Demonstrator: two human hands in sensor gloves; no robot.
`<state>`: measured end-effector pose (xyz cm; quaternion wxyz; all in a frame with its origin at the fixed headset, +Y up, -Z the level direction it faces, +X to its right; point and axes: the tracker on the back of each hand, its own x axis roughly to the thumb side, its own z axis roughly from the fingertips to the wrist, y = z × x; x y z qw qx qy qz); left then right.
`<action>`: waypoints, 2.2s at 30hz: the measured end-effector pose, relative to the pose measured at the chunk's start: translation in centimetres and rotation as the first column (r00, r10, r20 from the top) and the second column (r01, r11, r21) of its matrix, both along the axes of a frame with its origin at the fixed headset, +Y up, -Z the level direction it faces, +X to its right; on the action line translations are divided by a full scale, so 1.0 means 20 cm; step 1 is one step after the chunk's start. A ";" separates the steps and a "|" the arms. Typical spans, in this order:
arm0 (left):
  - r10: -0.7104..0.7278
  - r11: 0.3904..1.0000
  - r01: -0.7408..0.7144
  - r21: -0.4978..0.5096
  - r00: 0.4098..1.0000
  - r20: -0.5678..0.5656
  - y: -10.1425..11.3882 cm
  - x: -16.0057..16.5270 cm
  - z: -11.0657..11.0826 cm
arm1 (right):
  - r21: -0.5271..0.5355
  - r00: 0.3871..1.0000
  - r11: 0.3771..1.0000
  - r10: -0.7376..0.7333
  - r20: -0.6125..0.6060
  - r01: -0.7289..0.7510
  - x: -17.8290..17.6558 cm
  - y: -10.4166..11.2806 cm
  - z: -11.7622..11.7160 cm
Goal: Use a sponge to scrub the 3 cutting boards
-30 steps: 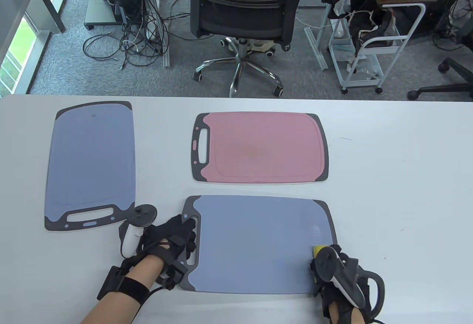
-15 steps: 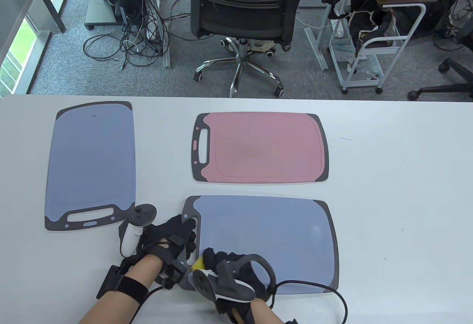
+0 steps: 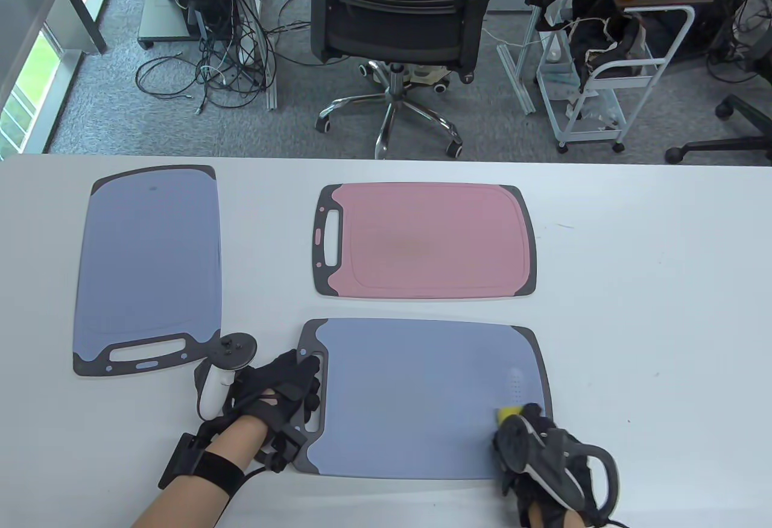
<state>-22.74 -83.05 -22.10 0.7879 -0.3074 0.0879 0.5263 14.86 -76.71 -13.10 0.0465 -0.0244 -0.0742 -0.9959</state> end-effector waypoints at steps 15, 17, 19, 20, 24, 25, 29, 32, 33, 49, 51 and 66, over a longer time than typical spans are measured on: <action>0.065 0.998 -0.067 -0.008 0.989 -0.132 -0.01 -0.03 0.03 | 0.075 0.904 0.997 0.001 -0.428 0.035 -0.76 0.03 0.06; 0.077 0.997 -0.080 -0.021 0.989 -0.127 -0.01 -0.03 0.03 | 0.066 0.928 0.998 0.008 -0.372 0.018 -0.60 0.02 0.05; 0.081 0.996 -0.084 -0.026 0.989 -0.126 -0.01 -0.04 0.03 | 0.028 0.959 0.999 -0.011 -0.283 0.020 -0.40 0.01 0.04; 0.078 0.996 -0.082 -0.025 0.989 -0.127 -0.01 -0.04 0.03 | 0.014 0.973 1.000 -0.017 -0.229 0.020 -0.28 0.00 0.03; 0.080 0.996 -0.084 -0.025 0.989 -0.127 -0.01 -0.04 0.03 | -0.023 0.999 0.999 0.035 -0.041 -0.036 0.13 -0.02 0.01; 0.088 0.995 -0.094 -0.038 0.988 -0.126 -0.02 -0.04 0.02 | -0.043 0.999 0.999 0.031 0.030 -0.030 0.25 -0.02 0.01; 0.137 0.982 -0.153 -0.115 0.982 -0.133 -0.03 -0.06 0.01 | -0.043 0.980 0.998 -0.044 0.196 0.054 0.56 -0.06 0.03; 0.197 0.958 -0.216 -0.189 0.974 -0.115 -0.05 -0.07 -0.01 | 0.069 0.966 0.995 -0.089 0.243 0.075 0.68 -0.07 0.05; 0.251 0.945 -0.268 -0.188 0.962 -0.111 -0.04 -0.08 -0.01 | 0.062 0.964 0.996 -0.071 0.258 0.057 0.71 -0.06 0.05; -0.342 0.434 -0.075 0.898 0.908 0.241 0.79 -0.21 0.22 | 0.249 0.869 0.923 -0.365 0.334 0.293 0.83 0.02 0.11; -0.491 0.413 -0.027 0.911 0.835 0.247 0.74 -0.18 0.26 | 0.266 0.861 0.917 -0.378 0.339 0.298 0.84 0.02 0.11; -0.880 0.032 0.082 0.996 0.475 -0.010 0.34 0.13 0.33 | 0.314 0.837 0.896 -0.418 0.353 0.315 0.88 0.02 0.14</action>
